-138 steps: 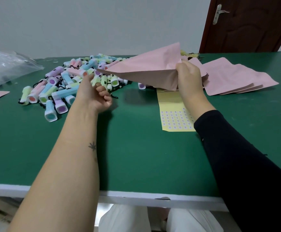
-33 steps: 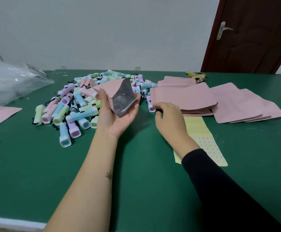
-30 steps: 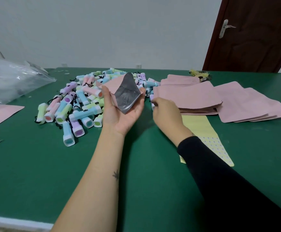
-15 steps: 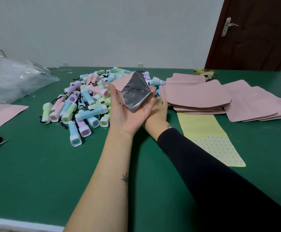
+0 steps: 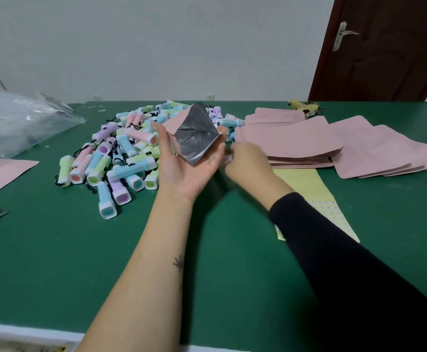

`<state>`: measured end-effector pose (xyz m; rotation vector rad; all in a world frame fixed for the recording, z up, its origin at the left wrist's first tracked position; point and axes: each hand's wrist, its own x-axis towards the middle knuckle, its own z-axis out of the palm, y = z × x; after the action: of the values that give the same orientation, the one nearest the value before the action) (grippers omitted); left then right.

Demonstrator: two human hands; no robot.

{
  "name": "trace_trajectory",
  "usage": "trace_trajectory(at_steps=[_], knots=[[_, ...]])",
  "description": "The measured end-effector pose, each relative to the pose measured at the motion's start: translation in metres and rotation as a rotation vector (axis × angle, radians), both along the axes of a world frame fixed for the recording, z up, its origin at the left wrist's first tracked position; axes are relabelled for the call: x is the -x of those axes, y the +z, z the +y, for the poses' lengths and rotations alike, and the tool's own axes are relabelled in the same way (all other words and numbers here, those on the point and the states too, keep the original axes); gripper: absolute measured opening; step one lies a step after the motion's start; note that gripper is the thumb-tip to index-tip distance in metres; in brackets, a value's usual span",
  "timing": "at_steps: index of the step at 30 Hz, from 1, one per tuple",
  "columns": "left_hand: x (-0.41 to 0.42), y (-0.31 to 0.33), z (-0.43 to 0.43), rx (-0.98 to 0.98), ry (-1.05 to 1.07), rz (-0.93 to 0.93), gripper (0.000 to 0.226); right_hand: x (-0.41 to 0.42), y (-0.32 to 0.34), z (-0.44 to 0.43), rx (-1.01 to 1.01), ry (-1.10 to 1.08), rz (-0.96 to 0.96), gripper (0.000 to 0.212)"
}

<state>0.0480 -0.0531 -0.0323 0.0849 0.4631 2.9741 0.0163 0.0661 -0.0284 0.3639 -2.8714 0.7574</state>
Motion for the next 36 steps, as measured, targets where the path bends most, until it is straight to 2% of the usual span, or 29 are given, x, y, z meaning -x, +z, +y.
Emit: trace_trajectory(at_steps=[3,5,7,11,16,20,22,24,27,30,34,36], knots=[[0.0,-0.001,0.007,-0.027,0.022,-0.01,0.088,-0.019,0.014,0.031,0.481,-0.069,0.184,0.025],[-0.001,-0.001,0.012,-0.048,0.04,-0.007,0.087,-0.034,0.019,0.041,0.752,-0.07,0.343,0.024],[-0.002,0.0,0.018,-0.048,0.046,0.008,0.087,-0.048,0.022,0.044,0.924,-0.032,0.506,0.024],[-0.009,0.006,0.038,-0.051,-0.039,0.069,0.088,-0.064,0.022,0.04,0.833,0.124,0.787,0.028],[-0.016,0.006,0.052,-0.087,-0.159,0.105,0.088,-0.062,0.009,0.036,0.511,0.177,0.852,0.009],[-0.021,0.007,0.055,-0.126,-0.188,0.066,0.084,-0.057,0.007,0.036,0.32,0.039,0.866,0.009],[-0.021,0.008,0.056,-0.099,-0.167,0.063,0.087,-0.055,0.005,0.037,0.256,0.027,0.815,0.005],[-0.02,0.008,0.057,-0.076,-0.127,0.064,0.086,-0.051,0.003,0.041,0.198,0.043,0.769,0.012],[-0.019,0.011,0.057,-0.066,-0.104,0.077,0.084,-0.047,0.006,0.046,0.37,0.021,0.763,0.035],[-0.018,0.013,0.054,-0.053,-0.097,0.044,0.092,-0.038,0.001,0.058,0.634,-0.041,0.57,0.046],[-0.02,0.018,0.053,-0.117,-0.195,0.096,0.101,-0.029,-0.008,0.063,0.579,0.013,0.276,0.053],[-0.025,0.019,0.056,-0.125,-0.306,0.154,0.108,-0.029,-0.005,0.06,0.666,0.076,0.204,0.048]])
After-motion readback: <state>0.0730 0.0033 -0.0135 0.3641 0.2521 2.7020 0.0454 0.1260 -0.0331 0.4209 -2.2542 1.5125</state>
